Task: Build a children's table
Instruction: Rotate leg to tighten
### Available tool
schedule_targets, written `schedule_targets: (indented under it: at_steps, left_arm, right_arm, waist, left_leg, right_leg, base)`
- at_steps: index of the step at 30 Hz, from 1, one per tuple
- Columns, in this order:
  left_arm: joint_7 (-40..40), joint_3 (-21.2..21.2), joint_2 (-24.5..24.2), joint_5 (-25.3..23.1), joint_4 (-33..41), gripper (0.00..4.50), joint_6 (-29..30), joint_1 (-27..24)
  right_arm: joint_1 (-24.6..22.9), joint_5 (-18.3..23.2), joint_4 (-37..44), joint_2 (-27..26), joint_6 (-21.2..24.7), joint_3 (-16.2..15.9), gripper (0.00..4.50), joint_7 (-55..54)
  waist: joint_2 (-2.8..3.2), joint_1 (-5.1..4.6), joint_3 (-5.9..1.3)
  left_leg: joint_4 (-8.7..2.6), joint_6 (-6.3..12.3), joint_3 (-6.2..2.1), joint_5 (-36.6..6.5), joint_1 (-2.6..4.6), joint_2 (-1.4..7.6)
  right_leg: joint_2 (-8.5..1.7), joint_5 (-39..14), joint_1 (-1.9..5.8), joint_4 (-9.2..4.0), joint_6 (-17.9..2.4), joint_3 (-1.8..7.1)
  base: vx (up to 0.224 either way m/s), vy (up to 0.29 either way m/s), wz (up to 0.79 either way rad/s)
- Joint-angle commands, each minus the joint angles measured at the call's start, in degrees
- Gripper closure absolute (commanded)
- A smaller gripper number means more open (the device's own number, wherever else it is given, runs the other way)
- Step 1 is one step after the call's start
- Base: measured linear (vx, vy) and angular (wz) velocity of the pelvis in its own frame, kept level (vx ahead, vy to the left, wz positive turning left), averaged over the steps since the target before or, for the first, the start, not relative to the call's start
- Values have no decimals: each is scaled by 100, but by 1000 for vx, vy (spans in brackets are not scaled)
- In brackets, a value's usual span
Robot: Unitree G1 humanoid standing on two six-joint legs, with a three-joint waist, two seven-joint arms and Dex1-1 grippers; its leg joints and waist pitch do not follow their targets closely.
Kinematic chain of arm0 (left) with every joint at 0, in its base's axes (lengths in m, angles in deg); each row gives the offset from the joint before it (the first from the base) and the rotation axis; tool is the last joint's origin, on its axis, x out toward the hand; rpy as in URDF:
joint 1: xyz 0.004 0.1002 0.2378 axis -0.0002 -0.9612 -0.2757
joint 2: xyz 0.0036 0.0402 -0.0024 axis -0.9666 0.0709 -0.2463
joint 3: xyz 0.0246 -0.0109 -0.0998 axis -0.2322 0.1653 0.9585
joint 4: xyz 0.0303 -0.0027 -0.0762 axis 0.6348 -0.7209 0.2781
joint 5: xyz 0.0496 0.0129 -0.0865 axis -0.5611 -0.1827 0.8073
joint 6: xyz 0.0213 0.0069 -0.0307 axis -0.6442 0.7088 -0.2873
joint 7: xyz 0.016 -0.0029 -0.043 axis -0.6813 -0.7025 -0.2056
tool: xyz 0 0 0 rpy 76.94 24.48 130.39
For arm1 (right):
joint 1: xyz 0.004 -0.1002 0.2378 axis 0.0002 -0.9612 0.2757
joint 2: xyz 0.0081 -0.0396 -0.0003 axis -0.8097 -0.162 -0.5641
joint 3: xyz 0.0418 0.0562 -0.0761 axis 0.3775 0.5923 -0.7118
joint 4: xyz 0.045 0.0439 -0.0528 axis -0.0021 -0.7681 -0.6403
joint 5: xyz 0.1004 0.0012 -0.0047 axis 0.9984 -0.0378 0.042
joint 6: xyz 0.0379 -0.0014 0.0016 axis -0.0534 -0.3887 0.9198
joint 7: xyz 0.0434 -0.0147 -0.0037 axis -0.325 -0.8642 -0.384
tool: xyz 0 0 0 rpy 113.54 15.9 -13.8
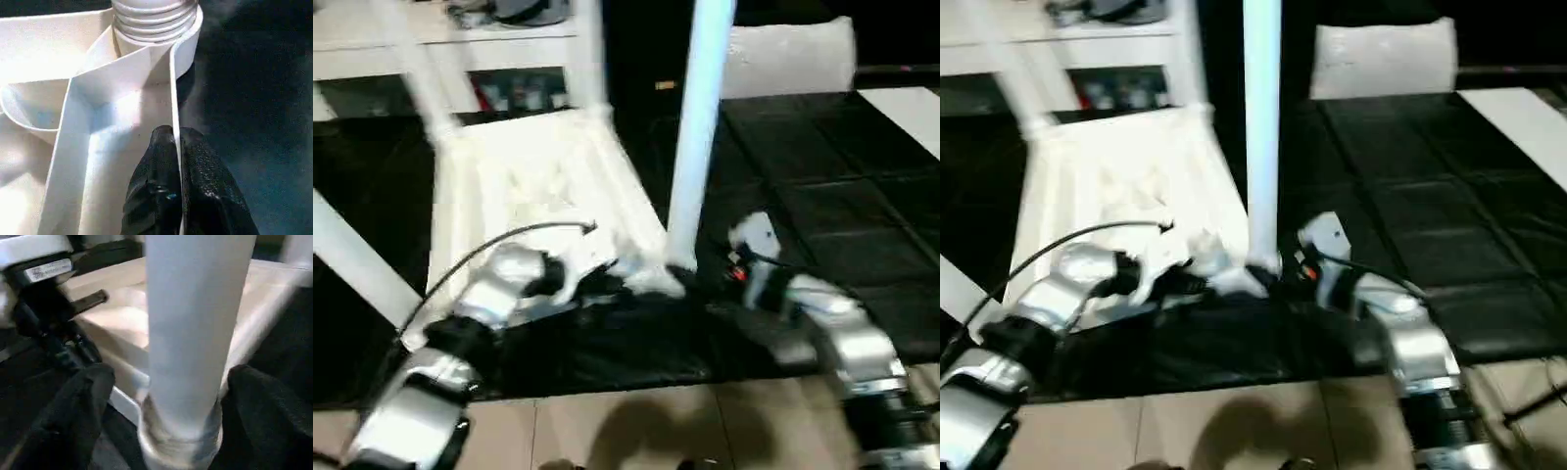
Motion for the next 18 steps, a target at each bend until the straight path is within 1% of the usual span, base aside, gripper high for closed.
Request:
schedule_targets:
  at_steps: [1,2,3,4,6,7,8,9,10,11,12,13,15,16,17,18]
  left_arm:
    - [401,-144,31,133,344,450,-254,49]
    - [790,-268,-98,129,416,450,-359,-15]
    - [790,-268,-98,129,416,450,-359,-15]
    - [900,-298,-127,128,427,450,-409,-28]
    - [1147,-374,-192,130,473,450,-497,-61]
    - [1319,-417,-230,134,523,450,-547,-87]
    - [1319,-417,-230,134,523,450,-547,-87]
    - [1467,-450,-259,150,589,450,-569,-110]
    - [1545,-476,-279,157,630,450,-581,-120]
    - [1617,-505,-299,157,662,450,-587,-123]
    - [1676,-537,-317,152,688,450,-614,-124]
    - [1676,-537,-317,152,688,450,-614,-124]
    - [1761,-588,-337,125,695,450,-682,-112]
    - [1761,-588,-337,125,695,450,-682,-112]
    - [1808,-597,-343,115,682,450,-711,-103]
    - [1827,-596,-344,112,676,450,-711,-99]
  right_arm:
    - [65,86,49,72,-67,-61,35,290]
    - [97,235,22,301,-96,-192,35,832]
    - [97,235,22,301,-96,-192,35,832]
    - [113,272,3,352,-116,-223,35,974]
    - [180,323,-82,475,-125,-326,35,1373]
    - [235,317,-169,531,-155,-380,35,1604]
    - [235,317,-169,531,-155,-380,35,1604]
    - [290,335,-250,570,-159,-428,52,1787]
    - [324,350,-290,592,-157,-464,63,1888]
    - [361,363,-326,617,-136,-515,70,1999]
    - [393,386,-354,652,-119,-572,73,2124]
    - [393,386,-354,652,-119,-572,80,2124]
    - [454,400,-402,719,-84,-689,103,2399]
    - [454,400,-402,719,-84,-689,112,2399]
    - [499,372,-462,762,-104,-756,118,2554]
    - [522,352,-501,785,-124,-785,125,2631]
  waist:
    - [-36,-17,-397]
    - [-34,61,-400]
    - [-33,93,-394]
    - [-47,104,-395]
    - [-63,172,-400]
    - [-93,181,-401]
    - [-72,189,-395]
    - [-91,194,-391]
    - [-83,201,-395]
    - [-89,212,-389]
    - [-124,227,-390]
    - [-124,227,-390]
    - [-116,270,-396]
    - [-116,279,-398]
    - [-127,297,-402]
    - [-122,298,-401]
  left_leg:
    - [-368,519,-93,-1033,29,320]
    - [-369,515,-93,-1020,32,343]
    - [-371,515,-84,-1018,35,356]
    - [-371,507,-84,-1011,27,353]
    - [-366,502,-82,-989,33,347]
    - [-368,505,-83,-986,28,349]
    - [-374,487,-90,-989,22,357]
    - [-369,471,-81,-1010,29,350]
    - [-376,455,-93,-1013,32,357]
    - [-371,459,-85,-998,29,356]
    - [-374,470,-80,-965,31,358]
    - [-374,470,-80,-965,31,358]
    - [-369,492,-83,-908,25,360]
    - [-368,492,-83,-906,30,358]
    - [-367,491,-83,-889,36,362]
    - [-365,481,-82,-889,30,360]
  right_leg:
    - [-448,-1870,340,-410,-932,312]
    - [-460,-1823,335,-393,-957,316]
    - [-463,-1774,320,-389,-967,329]
    - [-465,-1757,326,-381,-976,330]
    - [-476,-1804,326,-378,-964,326]
    - [-481,-1838,330,-378,-953,323]
    - [-489,-1900,330,-376,-947,324]
    - [-484,-1976,317,-389,-923,325]
    - [-492,-2007,324,-380,-928,321]
    - [-490,-2053,318,-391,-903,327]
    - [-486,-2068,316,-398,-877,330]
    - [-486,-2068,316,-398,-877,330]
    - [-486,-2015,313,-378,-869,329]
    - [-486,-2031,311,-381,-863,325]
    - [-492,-2042,307,-375,-866,327]
    - [-486,-2047,306,-373,-874,323]
  base:
    - [0,0,0]
    - [0,0,0]
    - [0,0,0]
    - [0,0,0]
    - [0,0,0]
    - [0,0,0]
    - [0,0,0]
    - [0,0,0]
    - [0,0,0]
    - [0,0,0]
    - [0,0,0]
    - [0,0,0]
    - [0,0,0]
    - [0,0,0]
    - [0,0,0]
    - [0,0,0]
